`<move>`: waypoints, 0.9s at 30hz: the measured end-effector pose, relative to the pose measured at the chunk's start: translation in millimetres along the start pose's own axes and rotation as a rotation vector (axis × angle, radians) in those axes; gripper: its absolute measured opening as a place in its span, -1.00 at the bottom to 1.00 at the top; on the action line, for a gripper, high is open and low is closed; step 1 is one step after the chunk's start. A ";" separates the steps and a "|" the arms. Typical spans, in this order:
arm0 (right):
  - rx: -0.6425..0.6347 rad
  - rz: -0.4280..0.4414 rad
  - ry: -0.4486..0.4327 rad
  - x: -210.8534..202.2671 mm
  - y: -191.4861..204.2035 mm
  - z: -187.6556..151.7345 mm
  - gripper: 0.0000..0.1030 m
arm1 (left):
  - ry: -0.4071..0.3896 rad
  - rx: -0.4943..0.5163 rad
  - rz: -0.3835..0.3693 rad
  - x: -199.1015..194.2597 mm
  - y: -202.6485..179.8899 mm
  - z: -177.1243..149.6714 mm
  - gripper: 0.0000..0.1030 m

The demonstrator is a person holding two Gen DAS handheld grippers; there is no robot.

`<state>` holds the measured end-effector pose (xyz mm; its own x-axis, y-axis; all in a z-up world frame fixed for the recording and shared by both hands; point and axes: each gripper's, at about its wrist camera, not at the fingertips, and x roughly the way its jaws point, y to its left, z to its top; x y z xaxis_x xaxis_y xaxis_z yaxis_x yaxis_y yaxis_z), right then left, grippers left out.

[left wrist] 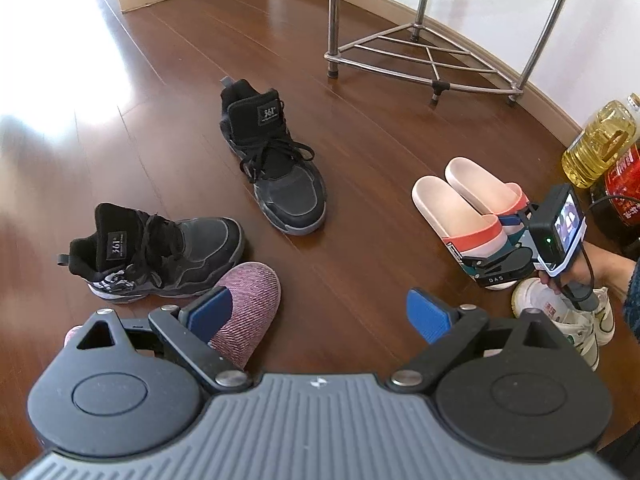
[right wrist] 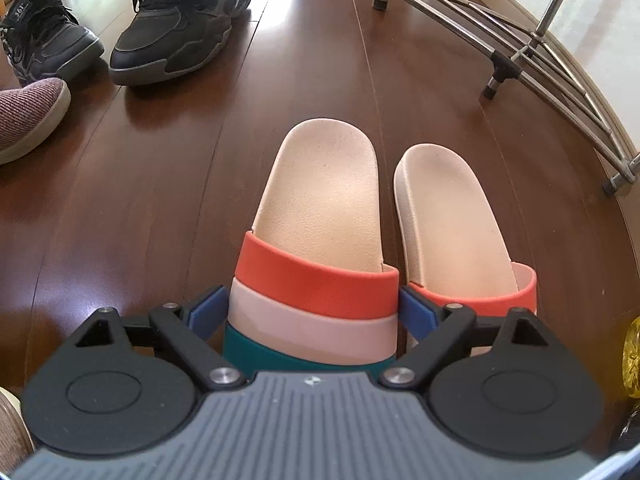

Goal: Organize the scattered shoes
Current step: 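Push the two slides together with the right gripper and withdraw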

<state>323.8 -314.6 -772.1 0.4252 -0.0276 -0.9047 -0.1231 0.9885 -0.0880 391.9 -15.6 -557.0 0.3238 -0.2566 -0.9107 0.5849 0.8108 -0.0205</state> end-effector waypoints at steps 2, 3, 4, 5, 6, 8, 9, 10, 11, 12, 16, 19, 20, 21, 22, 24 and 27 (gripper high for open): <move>-0.005 -0.004 0.001 2.0 -1.8 0.6 0.73 | 0.000 0.002 0.001 0.5 -1.7 0.0 0.85; -0.005 -0.007 0.002 2.9 -3.3 1.1 0.73 | 0.001 0.003 0.003 0.8 -2.5 0.1 0.85; -0.003 -0.010 0.003 2.7 -6.1 0.7 0.72 | 0.002 0.004 0.005 1.1 -3.3 0.1 0.85; -0.002 -0.006 0.004 2.6 -8.5 0.6 0.73 | 0.003 0.005 0.006 1.1 -3.8 0.2 0.85; -0.004 -0.006 0.007 2.8 -8.8 0.8 0.72 | 0.004 0.005 0.008 1.5 -4.4 0.3 0.85; -0.004 -0.010 0.022 3.9 -8.2 3.1 0.75 | 0.005 0.001 0.015 2.7 -4.8 1.0 0.85; -0.001 -0.013 0.029 5.9 -6.7 5.5 0.76 | 0.005 -0.004 0.018 3.6 -4.4 1.5 0.85; 0.003 -0.021 0.041 3.7 -5.4 8.5 0.78 | 0.005 -0.009 0.022 4.5 -4.1 2.1 0.85; 0.009 -0.034 0.020 -6.1 -4.8 12.8 0.82 | 0.007 -0.016 0.026 6.4 -3.8 2.9 0.85; 0.026 -0.034 -0.012 -15.3 -6.1 16.5 0.85 | 0.010 -0.020 0.030 8.2 -3.9 3.7 0.85; 0.247 -0.051 -0.153 -85.6 -36.4 31.1 0.88 | 0.016 -0.028 0.050 20.0 -12.1 8.7 0.85; 0.340 -0.050 -0.190 -119.5 -53.2 28.2 0.98 | 0.015 0.003 0.056 32.4 -35.9 16.4 0.85; 0.367 -0.051 -0.201 -135.9 -60.1 22.1 0.98 | 0.014 0.013 0.058 36.7 -44.3 19.1 0.85; 0.375 -0.054 -0.201 -142.5 -63.3 18.4 0.98 | 0.014 0.025 0.060 39.9 -53.2 20.7 0.85; 0.401 -0.073 -0.189 -157.5 -69.6 5.7 0.98 | 0.014 0.036 0.062 42.9 -62.3 22.1 0.85; 0.428 -0.084 -0.173 -163.4 -71.7 -4.4 0.98 | 0.017 0.057 0.067 47.1 -74.4 23.3 0.85; 0.503 -0.072 -0.151 -177.5 -77.1 -35.2 0.98 | 0.037 0.120 0.096 60.5 -112.3 22.0 0.85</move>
<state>226.3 -391.2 -619.3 0.5457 -0.1129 -0.8304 0.3409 0.9351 0.0969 362.2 -133.8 -600.7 0.3564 -0.1596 -0.9206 0.6379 0.7615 0.1149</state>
